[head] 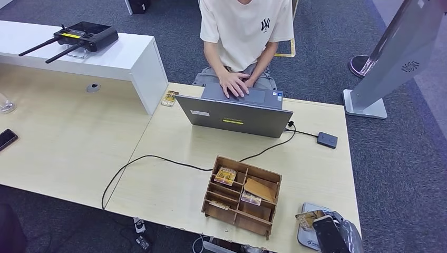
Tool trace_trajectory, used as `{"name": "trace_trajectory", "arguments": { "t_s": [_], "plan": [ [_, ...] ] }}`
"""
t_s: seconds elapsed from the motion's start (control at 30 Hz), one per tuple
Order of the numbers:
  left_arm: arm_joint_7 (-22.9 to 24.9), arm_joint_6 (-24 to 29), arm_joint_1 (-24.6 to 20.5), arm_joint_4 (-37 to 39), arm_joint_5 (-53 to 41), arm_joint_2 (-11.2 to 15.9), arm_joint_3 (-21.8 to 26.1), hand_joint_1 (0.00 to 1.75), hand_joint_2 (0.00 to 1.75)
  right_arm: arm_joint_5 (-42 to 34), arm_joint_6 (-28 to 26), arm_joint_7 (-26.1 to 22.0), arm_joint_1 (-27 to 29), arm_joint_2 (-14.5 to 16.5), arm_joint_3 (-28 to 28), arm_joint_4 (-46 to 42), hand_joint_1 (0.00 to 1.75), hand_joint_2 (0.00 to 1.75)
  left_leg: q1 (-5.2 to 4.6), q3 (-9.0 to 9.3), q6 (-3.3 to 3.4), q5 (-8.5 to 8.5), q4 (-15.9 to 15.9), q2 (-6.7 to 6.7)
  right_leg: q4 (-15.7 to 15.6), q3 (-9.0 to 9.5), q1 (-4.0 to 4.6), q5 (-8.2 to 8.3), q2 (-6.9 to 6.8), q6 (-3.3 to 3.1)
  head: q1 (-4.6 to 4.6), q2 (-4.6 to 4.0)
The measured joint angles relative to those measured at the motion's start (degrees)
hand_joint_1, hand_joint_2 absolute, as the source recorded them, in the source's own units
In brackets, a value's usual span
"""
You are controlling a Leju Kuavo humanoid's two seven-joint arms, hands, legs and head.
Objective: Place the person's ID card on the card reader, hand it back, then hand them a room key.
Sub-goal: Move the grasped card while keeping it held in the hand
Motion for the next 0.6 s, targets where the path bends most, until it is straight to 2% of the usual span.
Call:
{"name": "trace_trajectory", "arguments": {
  "t_s": [0.6],
  "plan": [
    [0.07, -0.29, 0.00, 0.00, -0.45, -0.01, 0.84, 0.00, 1.75, 3.01, 1.48, 1.44, -1.46, 0.00, -0.08, 1.69, 1.75, 1.75, 0.00, 0.01, 0.00, 0.00, 0.00, 0.00, 0.00, 0.01, 0.00, 0.00, 0.00, 0.00, 0.00, 0.00]
  ]
}}
